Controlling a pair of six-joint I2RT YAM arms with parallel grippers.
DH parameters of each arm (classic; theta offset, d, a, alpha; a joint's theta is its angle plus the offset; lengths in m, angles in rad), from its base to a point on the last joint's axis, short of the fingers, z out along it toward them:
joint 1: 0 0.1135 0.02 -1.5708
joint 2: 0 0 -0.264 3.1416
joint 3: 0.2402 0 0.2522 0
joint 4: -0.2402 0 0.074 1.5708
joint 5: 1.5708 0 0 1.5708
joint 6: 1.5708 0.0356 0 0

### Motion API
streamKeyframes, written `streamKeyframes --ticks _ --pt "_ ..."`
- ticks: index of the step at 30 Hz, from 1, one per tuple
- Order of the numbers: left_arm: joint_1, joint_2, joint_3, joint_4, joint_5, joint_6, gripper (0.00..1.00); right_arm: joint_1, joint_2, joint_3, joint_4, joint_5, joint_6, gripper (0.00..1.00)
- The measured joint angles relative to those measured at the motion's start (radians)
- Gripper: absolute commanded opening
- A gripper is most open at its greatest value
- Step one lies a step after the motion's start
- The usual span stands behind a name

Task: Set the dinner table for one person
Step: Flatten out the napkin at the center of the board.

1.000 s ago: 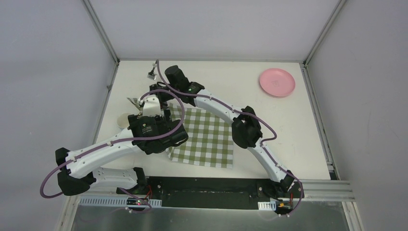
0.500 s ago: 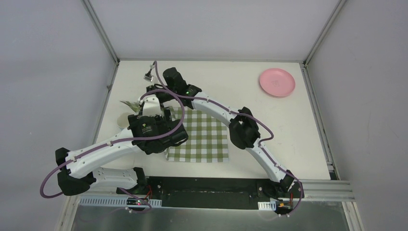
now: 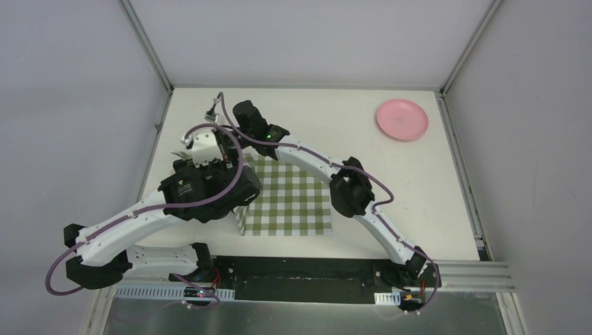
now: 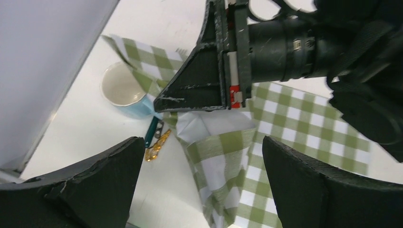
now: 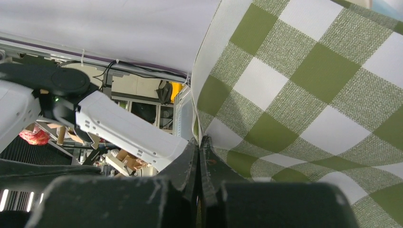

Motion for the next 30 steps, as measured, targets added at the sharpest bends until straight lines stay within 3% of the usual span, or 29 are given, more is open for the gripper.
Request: streamKeyframes --ticks 10,30 --pt "0.0 -0.14 -0.019 0.278 0.05 0.245 0.99 0.023 0.06 0.052 0.057 -0.069 0.041 0.0" --pt "0.0 -0.093 -0.034 0.34 0.096 0.307 0.99 0.034 0.149 0.051 0.385 -0.181 0.272 0.0"
